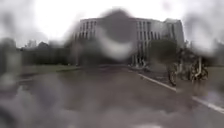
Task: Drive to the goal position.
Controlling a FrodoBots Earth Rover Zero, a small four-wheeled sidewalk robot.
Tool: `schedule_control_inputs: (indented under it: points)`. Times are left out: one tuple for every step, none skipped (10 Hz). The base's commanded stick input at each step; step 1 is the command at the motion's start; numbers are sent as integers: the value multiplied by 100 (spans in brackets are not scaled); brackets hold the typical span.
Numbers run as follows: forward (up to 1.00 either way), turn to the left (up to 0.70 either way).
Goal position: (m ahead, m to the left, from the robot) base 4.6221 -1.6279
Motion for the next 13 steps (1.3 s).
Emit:
schedule_control_inputs:
  points:
    - [100, -4]
    - [100, -19]
    - [100, -36]
    - [100, -39]
    - [100, -39]
    - [100, -35]
    - [100, 0]
    - [100, 0]
    - [100, 0]
    - [100, 0]
    - [100, 0]
    - [100, 0]
    - [100, 0]
